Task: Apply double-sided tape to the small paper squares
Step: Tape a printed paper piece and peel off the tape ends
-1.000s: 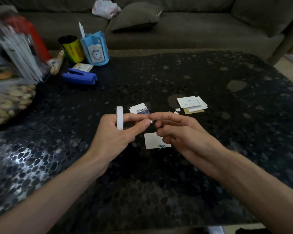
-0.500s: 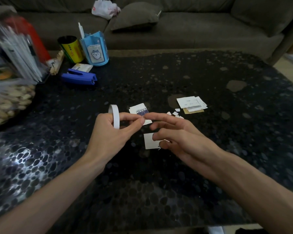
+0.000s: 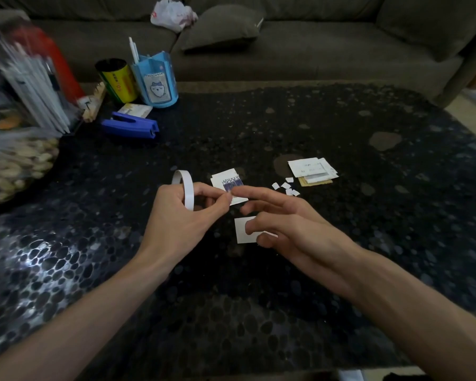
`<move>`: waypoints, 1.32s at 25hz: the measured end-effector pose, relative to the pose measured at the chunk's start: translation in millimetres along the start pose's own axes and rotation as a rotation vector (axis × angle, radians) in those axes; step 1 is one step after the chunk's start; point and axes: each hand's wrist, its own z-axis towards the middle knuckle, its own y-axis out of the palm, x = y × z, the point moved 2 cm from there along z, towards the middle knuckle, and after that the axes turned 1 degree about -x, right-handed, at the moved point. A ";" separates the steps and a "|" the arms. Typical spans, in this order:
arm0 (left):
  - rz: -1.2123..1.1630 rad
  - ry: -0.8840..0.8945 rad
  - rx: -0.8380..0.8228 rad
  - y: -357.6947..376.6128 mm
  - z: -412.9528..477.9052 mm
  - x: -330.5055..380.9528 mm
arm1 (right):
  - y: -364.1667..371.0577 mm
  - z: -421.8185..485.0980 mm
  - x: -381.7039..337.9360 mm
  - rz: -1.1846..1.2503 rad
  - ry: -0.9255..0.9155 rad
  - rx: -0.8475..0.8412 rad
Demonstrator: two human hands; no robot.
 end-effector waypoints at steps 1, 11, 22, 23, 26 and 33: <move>-0.001 -0.007 0.000 0.1 -0.1 -0.3 | 0.6 -0.5 -0.2 -0.010 -0.002 0.007; -0.060 -0.074 0.021 -0.2 -0.3 0.4 | 8.0 -5.5 -2.2 -0.376 -0.137 0.131; -0.124 -0.076 -0.031 3.3 -3.6 1.6 | -5.7 3.7 0.3 -0.467 -0.216 0.272; -0.130 -0.073 -0.056 4.8 -4.6 2.2 | -8.5 5.2 -1.8 -0.453 -0.254 0.308; -0.116 -0.059 -0.107 9.1 -5.8 3.4 | -12.5 7.3 -5.8 -0.443 -0.277 0.325; -0.106 -0.053 -0.154 11.6 -5.6 1.8 | -14.5 8.7 -3.2 -0.316 -0.164 0.267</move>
